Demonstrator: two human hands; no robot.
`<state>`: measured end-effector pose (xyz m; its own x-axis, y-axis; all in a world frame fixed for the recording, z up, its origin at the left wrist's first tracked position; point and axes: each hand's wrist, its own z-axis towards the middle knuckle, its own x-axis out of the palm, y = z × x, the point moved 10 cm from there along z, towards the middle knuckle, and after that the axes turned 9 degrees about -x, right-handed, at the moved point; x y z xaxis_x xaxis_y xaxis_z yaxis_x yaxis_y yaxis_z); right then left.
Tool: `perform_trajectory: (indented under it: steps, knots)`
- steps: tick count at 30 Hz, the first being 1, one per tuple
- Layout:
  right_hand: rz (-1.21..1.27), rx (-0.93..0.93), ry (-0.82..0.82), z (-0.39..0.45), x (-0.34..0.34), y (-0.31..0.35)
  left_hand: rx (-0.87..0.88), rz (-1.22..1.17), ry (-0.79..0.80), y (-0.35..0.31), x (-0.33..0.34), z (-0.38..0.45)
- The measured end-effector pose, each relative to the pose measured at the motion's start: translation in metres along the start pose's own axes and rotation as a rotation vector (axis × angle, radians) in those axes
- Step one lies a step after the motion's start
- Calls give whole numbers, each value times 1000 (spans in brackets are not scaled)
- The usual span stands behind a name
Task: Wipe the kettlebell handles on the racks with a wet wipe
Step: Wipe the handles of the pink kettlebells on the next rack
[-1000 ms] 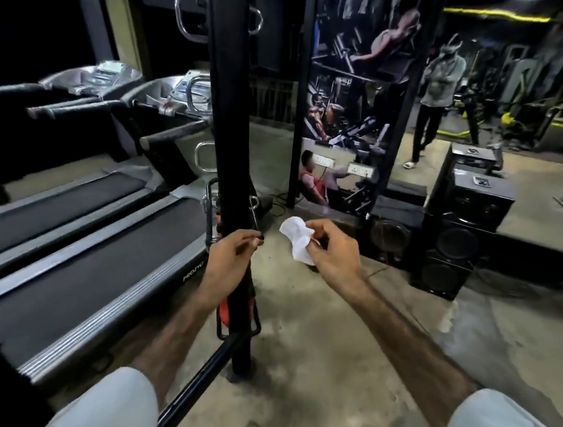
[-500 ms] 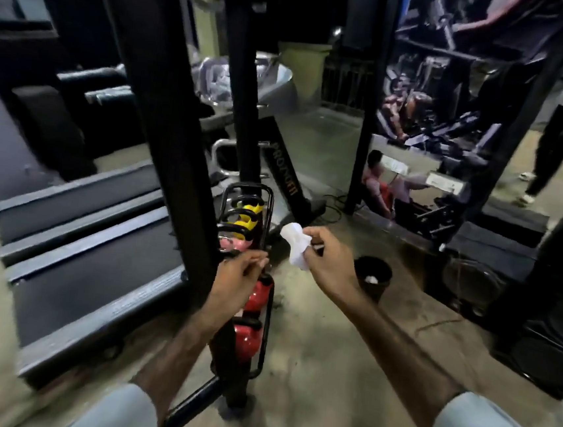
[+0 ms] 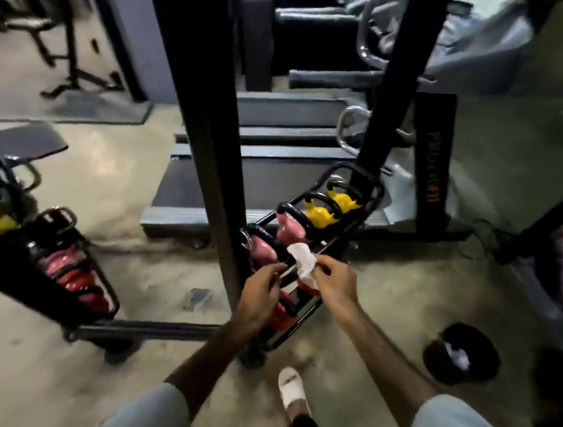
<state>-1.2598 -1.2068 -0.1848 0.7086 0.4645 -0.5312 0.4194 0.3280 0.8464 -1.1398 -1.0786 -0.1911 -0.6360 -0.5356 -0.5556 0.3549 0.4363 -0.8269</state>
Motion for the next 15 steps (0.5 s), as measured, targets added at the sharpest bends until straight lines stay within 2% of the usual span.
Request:
perform_trajectory:
  steps: [4,9,12,15]
  knots:
    - [24,54,75,42,29,-39,-141,-84,-93,23,22,35]
    - [16,-105,143,99,38,-24,-208,-50,-308,23,17,92]
    - [-9,-181,192,126,42,-18,-305,-44,-348,37,14,113]
    - [-22,-249,418,136,75,-20,-360,-73,-336,51,10,129]
